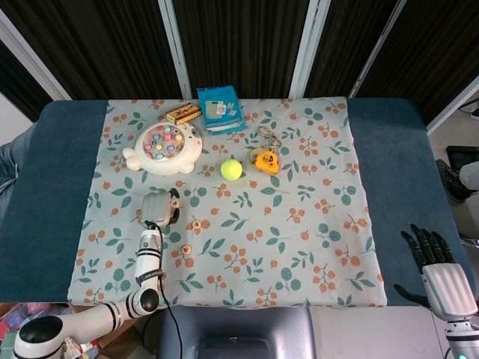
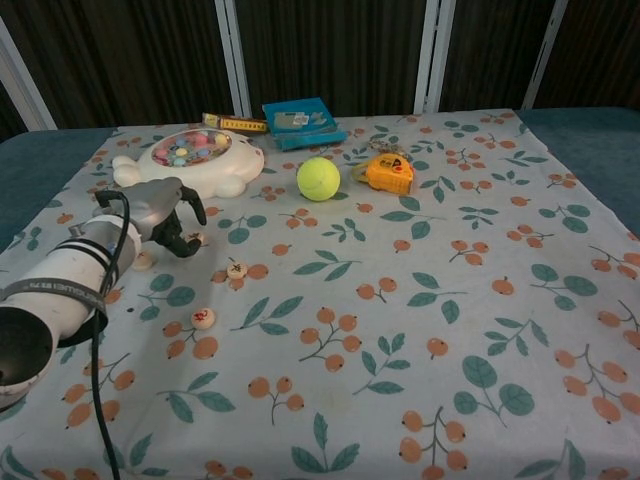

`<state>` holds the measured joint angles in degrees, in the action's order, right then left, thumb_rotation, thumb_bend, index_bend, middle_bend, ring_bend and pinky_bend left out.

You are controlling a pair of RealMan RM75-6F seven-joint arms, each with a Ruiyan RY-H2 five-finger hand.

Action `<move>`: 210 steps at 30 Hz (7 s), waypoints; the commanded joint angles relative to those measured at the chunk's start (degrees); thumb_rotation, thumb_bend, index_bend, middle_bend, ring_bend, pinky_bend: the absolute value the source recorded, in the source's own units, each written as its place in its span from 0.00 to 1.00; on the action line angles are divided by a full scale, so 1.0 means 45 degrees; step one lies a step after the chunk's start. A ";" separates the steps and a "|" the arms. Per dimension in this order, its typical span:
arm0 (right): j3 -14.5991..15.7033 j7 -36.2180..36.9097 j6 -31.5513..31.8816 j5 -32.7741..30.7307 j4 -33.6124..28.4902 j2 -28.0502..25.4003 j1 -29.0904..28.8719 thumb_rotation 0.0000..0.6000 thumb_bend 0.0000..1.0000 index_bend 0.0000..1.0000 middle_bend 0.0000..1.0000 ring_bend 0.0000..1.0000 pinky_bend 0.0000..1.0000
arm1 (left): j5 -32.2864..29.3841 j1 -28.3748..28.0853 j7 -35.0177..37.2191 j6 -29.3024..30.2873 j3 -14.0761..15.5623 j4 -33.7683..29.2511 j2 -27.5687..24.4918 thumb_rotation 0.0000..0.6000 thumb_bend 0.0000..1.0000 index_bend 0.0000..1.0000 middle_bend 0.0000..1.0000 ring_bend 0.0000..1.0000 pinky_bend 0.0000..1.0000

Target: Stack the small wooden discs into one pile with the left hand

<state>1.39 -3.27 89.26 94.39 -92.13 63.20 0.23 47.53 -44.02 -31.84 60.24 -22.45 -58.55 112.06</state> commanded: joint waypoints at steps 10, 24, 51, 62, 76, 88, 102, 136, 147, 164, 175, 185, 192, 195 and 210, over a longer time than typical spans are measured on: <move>-0.0044 0.0163 0.0087 -0.0053 -0.0016 -0.0057 0.0042 1.00 0.20 0.00 0.00 0.00 0.04 | -0.0449 -0.0329 -0.0839 -0.0138 0.0108 0.0845 0.0346 1.00 0.40 0.39 1.00 1.00 1.00; -0.0055 0.0279 0.0143 -0.0060 0.0005 -0.0103 0.0084 1.00 0.21 0.00 0.00 0.00 0.04 | -0.0370 -0.0397 -0.0566 -0.0254 0.0123 0.1482 0.0571 1.00 0.39 0.42 1.00 1.00 1.00; -0.0059 -0.0063 0.0076 -0.0038 0.0014 -0.0016 0.0088 1.00 0.20 0.00 0.00 0.00 0.04 | 0.0553 0.0893 0.0132 0.0853 0.0384 -0.3019 -0.2137 1.00 0.39 0.54 1.00 1.00 1.00; 0.0035 -0.0155 0.0000 0.0169 -0.0024 0.0012 0.0030 1.00 0.20 0.00 0.00 0.00 0.04 | -0.0281 0.1780 -0.0500 0.1154 0.1184 -0.5515 -0.3842 1.00 0.39 0.53 1.00 1.00 1.00; 0.0071 -0.0021 0.0103 0.0277 0.0014 -0.0004 0.0057 1.00 0.20 0.00 0.00 0.00 0.04 | -0.0327 0.1859 -0.0137 0.1113 0.1682 -0.4615 -0.3642 1.00 0.39 0.52 1.00 1.00 1.00; 0.0034 -0.0021 0.0037 0.0194 -0.0004 -0.0002 0.0024 1.00 0.20 0.00 0.00 0.00 0.04 | -0.0534 0.1677 0.0111 0.0812 0.1611 -0.3878 -0.3329 1.00 0.39 0.51 1.00 1.00 1.00; 0.0034 -0.0072 0.0009 0.0144 -0.0053 -0.0010 0.0028 1.00 0.20 0.00 0.00 0.00 0.04 | -0.0512 0.1628 0.0227 0.0694 0.1669 -0.3681 -0.3236 1.00 0.39 0.46 1.00 1.00 1.00; 0.0158 -0.0312 0.0016 0.0391 -0.0044 0.0136 0.0033 1.00 0.20 0.00 0.00 0.00 0.04 | 0.2802 0.3133 0.2127 0.1450 0.3793 -0.7987 -0.4526 1.00 0.39 0.40 1.00 1.00 1.00; 0.0142 -0.0057 0.0091 0.0392 -0.0013 0.0031 0.0042 1.00 0.20 0.00 0.00 0.00 0.04 | 0.2855 0.3122 0.1552 0.1472 0.3995 -0.6855 -0.3177 1.00 0.39 0.38 1.00 1.00 1.00; 0.0119 0.0083 0.0151 0.0367 0.0001 -0.0016 0.0061 1.00 0.20 0.00 0.00 0.00 0.04 | 0.2675 0.3091 0.1523 0.1123 0.3692 -0.6139 -0.2648 1.00 0.39 0.37 1.00 1.00 1.00; 0.0127 0.0147 0.0219 0.0397 0.0028 -0.0034 0.0090 1.00 0.20 0.00 0.00 0.00 0.04 | 0.2742 0.3121 0.1544 0.1078 0.3600 -0.5898 -0.2462 1.00 0.39 0.40 1.00 1.00 1.00; 0.0130 0.0115 0.0197 0.0394 0.0020 -0.0025 0.0088 1.00 0.20 0.00 0.00 0.00 0.04 | 0.2929 0.3185 0.1631 0.1085 0.3594 -0.5828 -0.2384 1.00 0.39 0.42 1.00 1.00 1.00; 0.0131 0.0145 0.0224 0.0405 0.0025 -0.0037 0.0101 1.00 0.20 0.00 0.00 0.00 0.04 | 0.2964 0.3207 0.1623 0.1057 0.3565 -0.5793 -0.2321 1.00 0.39 0.42 1.00 1.00 1.00; 0.0132 0.0145 0.0231 0.0409 0.0029 -0.0037 0.0104 1.00 0.20 0.00 0.00 0.00 0.04 | 0.2974 0.3215 0.1626 0.1052 0.3548 -0.5736 -0.2278 1.00 0.39 0.43 1.00 1.00 1.00; 0.0136 0.0193 0.0253 0.0426 0.0045 -0.0056 0.0115 1.00 0.20 0.00 0.00 0.00 0.04 | 0.3051 0.3239 0.1663 0.1095 0.3358 -0.5745 -0.2324 1.00 0.39 0.51 1.00 1.00 1.00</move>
<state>2.00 -2.40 90.40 96.31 -91.92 62.95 0.75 61.20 -29.46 -24.45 65.09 -7.20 -84.23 101.76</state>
